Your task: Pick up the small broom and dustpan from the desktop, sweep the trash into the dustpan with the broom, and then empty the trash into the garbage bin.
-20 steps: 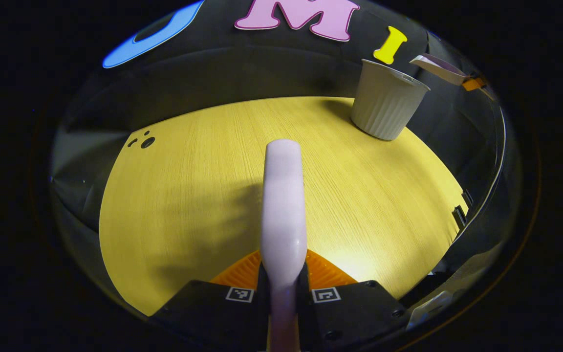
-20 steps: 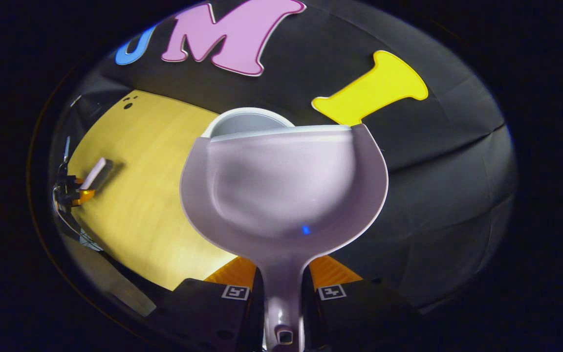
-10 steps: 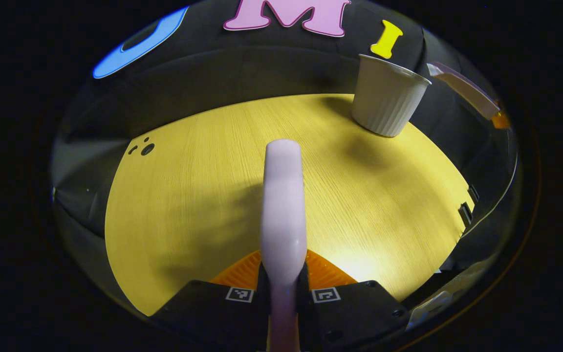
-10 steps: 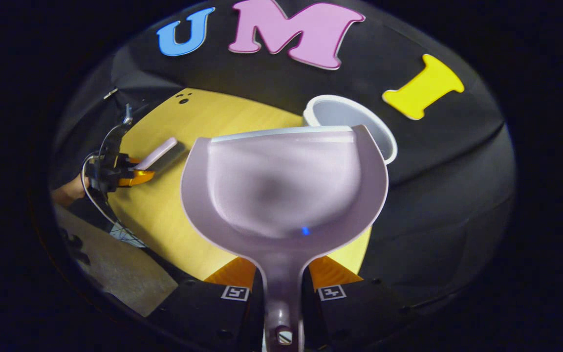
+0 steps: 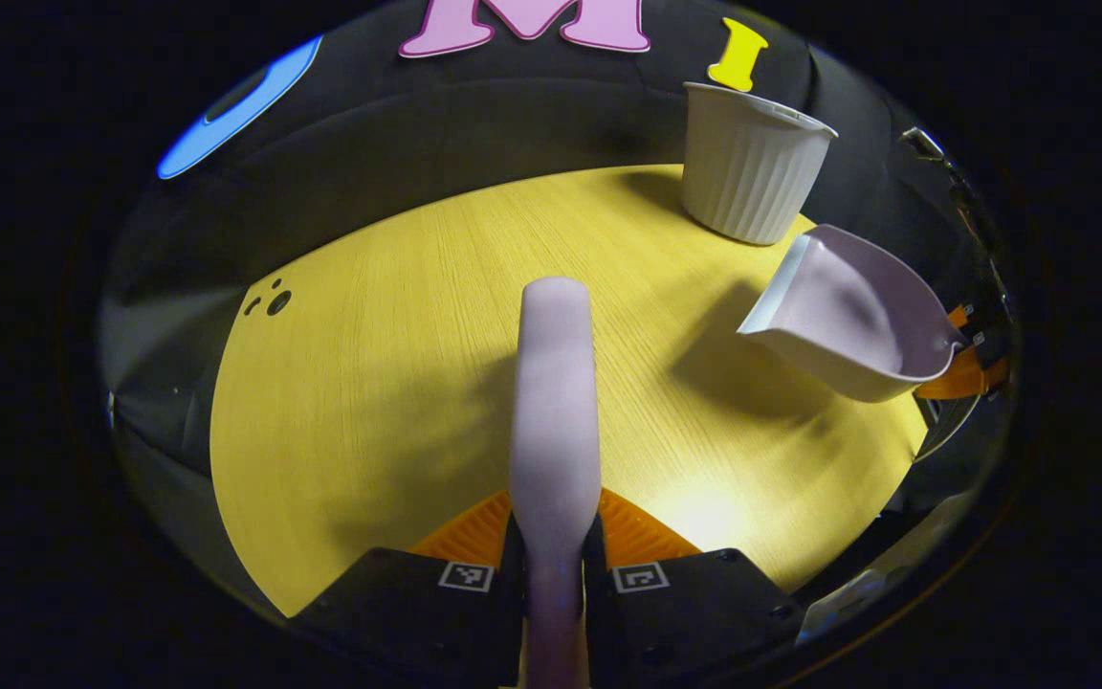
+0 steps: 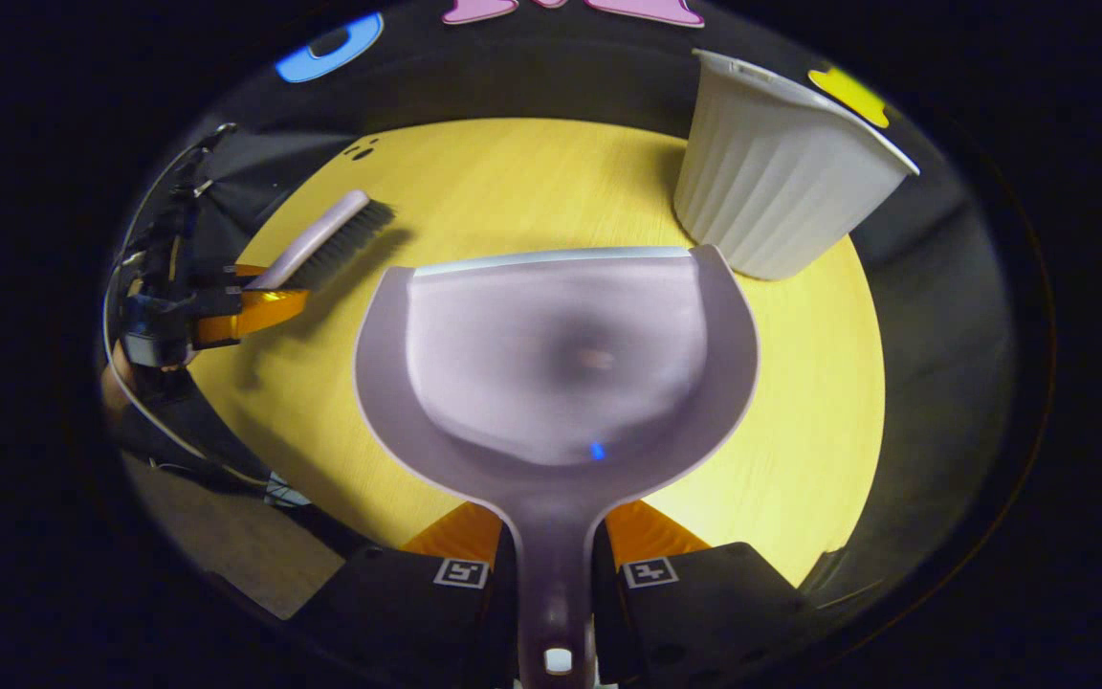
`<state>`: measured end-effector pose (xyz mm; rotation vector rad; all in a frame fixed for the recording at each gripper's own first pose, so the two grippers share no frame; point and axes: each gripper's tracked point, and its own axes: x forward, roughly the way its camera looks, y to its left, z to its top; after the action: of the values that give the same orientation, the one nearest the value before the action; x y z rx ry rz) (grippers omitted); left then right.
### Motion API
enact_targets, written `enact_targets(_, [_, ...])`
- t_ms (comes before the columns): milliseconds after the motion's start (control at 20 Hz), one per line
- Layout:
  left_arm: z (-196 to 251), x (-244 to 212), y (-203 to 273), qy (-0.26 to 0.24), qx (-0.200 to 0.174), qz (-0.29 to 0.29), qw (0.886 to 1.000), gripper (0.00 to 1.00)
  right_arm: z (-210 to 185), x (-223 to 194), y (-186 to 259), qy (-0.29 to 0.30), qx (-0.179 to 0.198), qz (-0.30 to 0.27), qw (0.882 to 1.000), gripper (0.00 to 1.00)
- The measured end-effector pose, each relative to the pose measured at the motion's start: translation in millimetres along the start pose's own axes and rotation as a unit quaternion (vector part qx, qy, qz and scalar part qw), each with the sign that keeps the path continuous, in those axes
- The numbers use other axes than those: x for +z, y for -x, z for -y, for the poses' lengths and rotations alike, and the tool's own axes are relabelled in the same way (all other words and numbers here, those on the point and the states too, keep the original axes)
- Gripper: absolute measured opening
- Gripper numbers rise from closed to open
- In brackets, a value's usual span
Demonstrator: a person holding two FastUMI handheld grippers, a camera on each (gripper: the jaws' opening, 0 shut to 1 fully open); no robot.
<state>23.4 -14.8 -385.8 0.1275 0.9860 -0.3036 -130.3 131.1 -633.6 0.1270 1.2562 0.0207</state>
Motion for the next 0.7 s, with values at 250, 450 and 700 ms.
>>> enact_targets(250, [2,-4,-16,-0.017,0.009,-0.015,1.0,0.34,-2,-1,-27,-0.004,-0.008,-0.009,1.0,0.36])
enact_targets(450, [2,1,-16,-0.023,0.022,-0.008,0.999,0.39,-9,-2,-32,-0.007,0.001,-0.012,1.0,0.4])
enact_targets(700, [-6,0,9,-0.027,0.045,0.006,0.999,0.42,-8,4,-9,-0.015,0.021,0.011,1.0,0.47])
